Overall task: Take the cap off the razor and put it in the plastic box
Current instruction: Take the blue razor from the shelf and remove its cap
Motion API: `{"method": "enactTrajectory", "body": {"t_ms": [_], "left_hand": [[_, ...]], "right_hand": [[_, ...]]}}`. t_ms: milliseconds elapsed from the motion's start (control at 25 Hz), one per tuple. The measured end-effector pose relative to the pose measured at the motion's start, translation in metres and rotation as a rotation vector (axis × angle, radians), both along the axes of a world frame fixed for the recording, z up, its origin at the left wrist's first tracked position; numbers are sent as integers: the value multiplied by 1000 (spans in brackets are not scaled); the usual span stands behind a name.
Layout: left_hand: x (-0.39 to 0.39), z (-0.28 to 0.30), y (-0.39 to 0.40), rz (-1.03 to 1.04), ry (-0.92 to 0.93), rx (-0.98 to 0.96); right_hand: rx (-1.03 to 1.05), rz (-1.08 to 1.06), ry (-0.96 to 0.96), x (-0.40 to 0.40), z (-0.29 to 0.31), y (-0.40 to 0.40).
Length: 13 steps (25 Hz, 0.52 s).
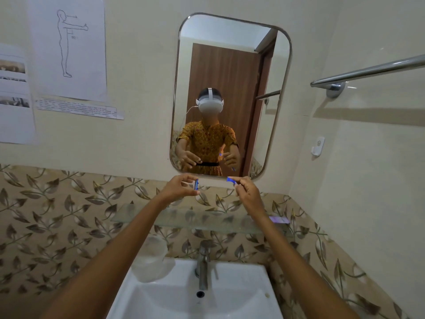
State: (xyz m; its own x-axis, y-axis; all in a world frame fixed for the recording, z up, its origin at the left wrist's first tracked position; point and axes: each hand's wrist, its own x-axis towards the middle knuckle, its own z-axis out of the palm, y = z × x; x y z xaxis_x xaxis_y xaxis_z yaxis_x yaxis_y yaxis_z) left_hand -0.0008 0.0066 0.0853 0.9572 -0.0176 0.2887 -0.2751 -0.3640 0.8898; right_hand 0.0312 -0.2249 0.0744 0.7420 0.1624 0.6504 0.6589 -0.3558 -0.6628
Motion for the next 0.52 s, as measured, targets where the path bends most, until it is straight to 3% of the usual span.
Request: {"method": "enactTrajectory", "body": {"t_ms": [240,320,520], "left_hand": [[20,-37,13,120,69,201],[28,-53,16,184,108,344],[47,-94,23,220,237,458]], "right_hand": [[-319,-139,8,28,-30,-19],[-437,-180,64,37,-45,-19],[-645,-200,157,49,-81,-22]]}}
